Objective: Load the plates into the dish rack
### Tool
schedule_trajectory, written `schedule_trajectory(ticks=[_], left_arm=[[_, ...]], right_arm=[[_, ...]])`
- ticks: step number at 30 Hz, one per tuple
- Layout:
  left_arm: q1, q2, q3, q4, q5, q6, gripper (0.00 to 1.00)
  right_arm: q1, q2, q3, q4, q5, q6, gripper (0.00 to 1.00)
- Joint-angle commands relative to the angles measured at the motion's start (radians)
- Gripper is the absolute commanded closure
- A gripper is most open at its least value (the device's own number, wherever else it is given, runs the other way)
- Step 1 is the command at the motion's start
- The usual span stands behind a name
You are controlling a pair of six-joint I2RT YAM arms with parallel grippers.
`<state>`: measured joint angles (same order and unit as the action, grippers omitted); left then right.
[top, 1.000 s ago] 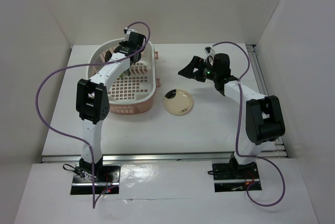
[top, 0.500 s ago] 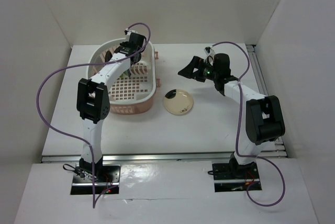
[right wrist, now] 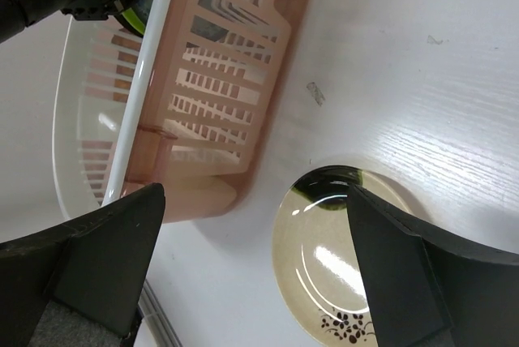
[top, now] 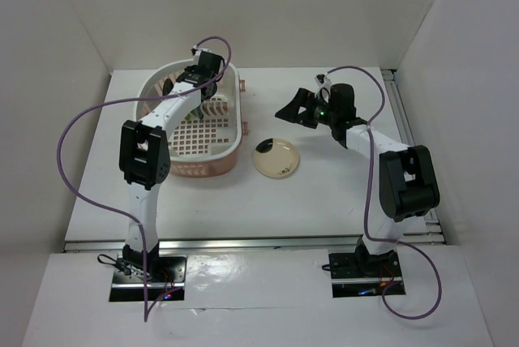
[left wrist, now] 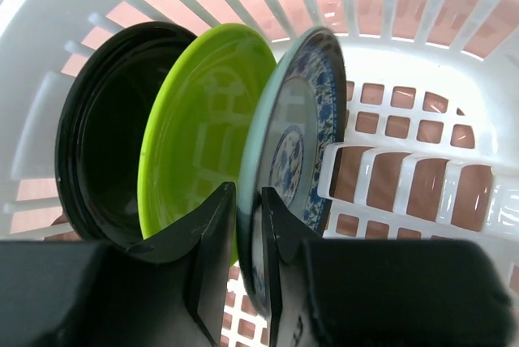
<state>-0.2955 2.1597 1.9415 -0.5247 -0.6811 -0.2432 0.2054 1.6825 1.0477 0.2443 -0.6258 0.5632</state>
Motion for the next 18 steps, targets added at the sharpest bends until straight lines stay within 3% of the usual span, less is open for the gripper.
schedule_trajectory(ticks=[1, 9, 12, 18], left_arm=[[0.018, 0.014, 0.033, 0.006, 0.014, -0.024, 0.67], [0.018, -0.043, 0.097, -0.014, 0.074, -0.033, 0.56], [0.018, -0.073, 0.108, -0.023, 0.092, -0.033, 0.44], [0.018, -0.149, 0.132, -0.035, 0.222, -0.07, 0.43]], right_arm=[[0.009, 0.009, 0.054, 0.033, -0.018, -0.008, 0.0], [0.009, 0.039, 0.063, 0.024, -0.014, -0.008, 0.0], [0.009, 0.058, 0.063, 0.024, -0.014, -0.008, 0.0], [0.009, 0.077, 0.093, -0.048, 0.057, -0.042, 0.0]])
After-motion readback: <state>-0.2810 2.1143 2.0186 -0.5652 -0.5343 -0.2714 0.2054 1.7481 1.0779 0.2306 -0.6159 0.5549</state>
